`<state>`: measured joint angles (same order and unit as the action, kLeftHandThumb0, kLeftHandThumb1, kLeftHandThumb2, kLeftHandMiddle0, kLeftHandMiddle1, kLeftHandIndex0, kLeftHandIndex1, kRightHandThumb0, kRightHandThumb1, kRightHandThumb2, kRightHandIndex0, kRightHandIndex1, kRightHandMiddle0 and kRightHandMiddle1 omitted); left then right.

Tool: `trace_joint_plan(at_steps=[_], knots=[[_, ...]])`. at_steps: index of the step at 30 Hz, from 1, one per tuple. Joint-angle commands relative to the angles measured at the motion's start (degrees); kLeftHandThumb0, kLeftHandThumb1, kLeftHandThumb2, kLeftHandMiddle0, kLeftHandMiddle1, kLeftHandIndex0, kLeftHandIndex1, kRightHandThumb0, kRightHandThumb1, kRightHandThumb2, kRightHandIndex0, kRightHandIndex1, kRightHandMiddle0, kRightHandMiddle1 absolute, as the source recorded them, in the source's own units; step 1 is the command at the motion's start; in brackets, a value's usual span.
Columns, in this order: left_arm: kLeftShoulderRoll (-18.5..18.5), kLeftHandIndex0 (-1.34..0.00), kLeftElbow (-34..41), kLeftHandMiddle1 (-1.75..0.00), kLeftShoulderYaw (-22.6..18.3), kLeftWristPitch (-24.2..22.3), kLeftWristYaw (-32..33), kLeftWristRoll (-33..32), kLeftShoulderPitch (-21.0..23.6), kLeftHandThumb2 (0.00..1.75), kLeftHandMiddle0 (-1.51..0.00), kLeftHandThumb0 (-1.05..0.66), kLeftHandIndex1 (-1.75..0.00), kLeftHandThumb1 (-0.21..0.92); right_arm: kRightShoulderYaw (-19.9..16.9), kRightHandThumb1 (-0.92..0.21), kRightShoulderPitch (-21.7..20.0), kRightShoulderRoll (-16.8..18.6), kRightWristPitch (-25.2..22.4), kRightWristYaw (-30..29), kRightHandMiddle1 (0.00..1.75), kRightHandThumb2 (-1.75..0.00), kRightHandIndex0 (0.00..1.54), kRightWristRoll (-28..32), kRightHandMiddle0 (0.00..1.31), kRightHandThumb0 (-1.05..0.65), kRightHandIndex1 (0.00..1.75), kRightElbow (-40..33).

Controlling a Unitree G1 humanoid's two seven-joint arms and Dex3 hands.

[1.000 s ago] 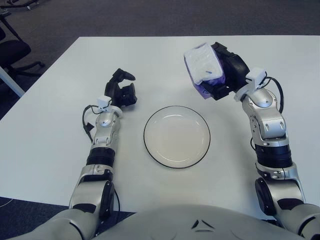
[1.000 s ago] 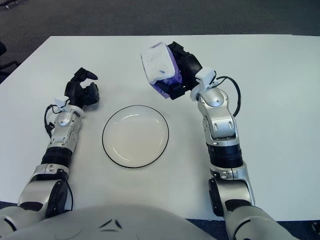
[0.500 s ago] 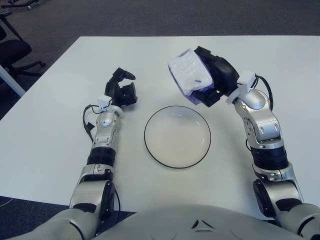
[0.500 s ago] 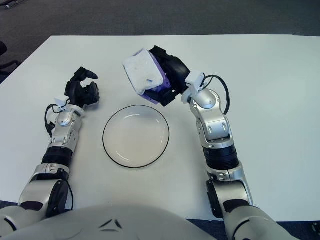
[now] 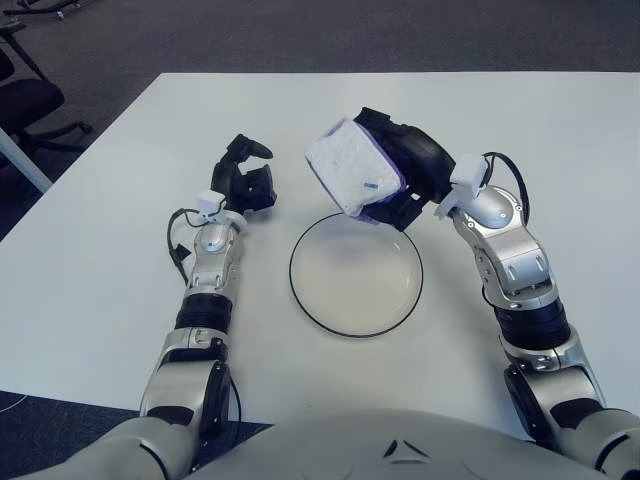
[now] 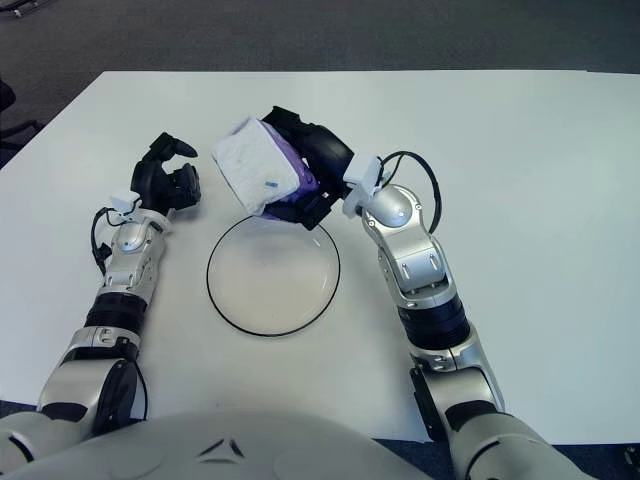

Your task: Put the tissue paper into the plate.

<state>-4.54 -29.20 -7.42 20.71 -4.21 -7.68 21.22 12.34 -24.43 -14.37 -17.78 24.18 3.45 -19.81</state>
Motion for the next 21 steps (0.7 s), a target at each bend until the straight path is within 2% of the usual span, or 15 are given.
trace_joint_plan(at_steps=[1, 5, 13, 16, 18, 20, 21], knots=[[4.9, -0.58, -4.8, -1.75, 0.8, 0.2, 1.4, 0.5, -9.7, 1.27, -1.32, -0.47, -1.75, 0.35, 1.2, -0.12, 0.5, -1.3, 4.1, 2.0, 1.75, -1.56, 0.77, -1.2, 0.99, 0.55, 1.75, 1.7], [5.2, -0.59, -4.3, -1.75, 1.0, 0.1, 2.2, 0.7, -10.0, 1.29, -1.31, -0.47, -1.75, 0.34, 2.6, -0.10, 0.6, -1.8, 9.9, 3.5, 1.75, -1.57, 0.78, -2.4, 1.01, 0.56, 1.75, 5.1], [5.5, -0.60, -3.1, -1.75, 1.4, -0.7, 3.5, 0.8, -10.5, 1.29, -1.32, -0.47, -1.75, 0.34, 4.5, -0.06, 0.2, -3.1, 25.3, 5.0, 1.75, -1.63, 0.83, -6.6, 1.04, 0.59, 1.75, 12.5], [5.6, -0.60, -2.9, -1.75, 1.4, -0.9, 3.4, 0.6, -10.5, 1.29, -1.32, -0.47, -1.75, 0.34, 4.9, -0.04, -0.3, -3.8, 27.9, 5.6, 1.75, -1.65, 0.84, -8.0, 1.05, 0.60, 1.75, 13.8], [5.6, -0.60, -2.9, -1.75, 1.4, -0.9, 3.2, 0.5, -10.6, 1.29, -1.32, -0.47, -1.75, 0.34, 5.4, -0.04, -0.8, -5.1, 28.2, 6.4, 1.75, -1.65, 0.84, -9.8, 0.99, 0.60, 1.75, 13.8], [5.5, -0.60, -2.9, -1.75, 1.5, -1.0, 3.1, 0.4, -10.6, 1.29, -1.32, -0.47, -1.75, 0.34, 5.5, -0.06, -1.1, -5.7, 28.4, 6.8, 1.75, -1.62, 0.82, -10.8, 0.84, 0.58, 1.75, 13.8], [5.5, -0.60, -3.0, -1.75, 1.5, -1.0, 3.0, 0.3, -10.6, 1.29, -1.32, -0.47, -1.75, 0.34, 5.7, -0.07, -1.3, -6.0, 28.4, 7.1, 1.75, -1.61, 0.82, -11.4, 0.82, 0.58, 1.75, 13.7]])
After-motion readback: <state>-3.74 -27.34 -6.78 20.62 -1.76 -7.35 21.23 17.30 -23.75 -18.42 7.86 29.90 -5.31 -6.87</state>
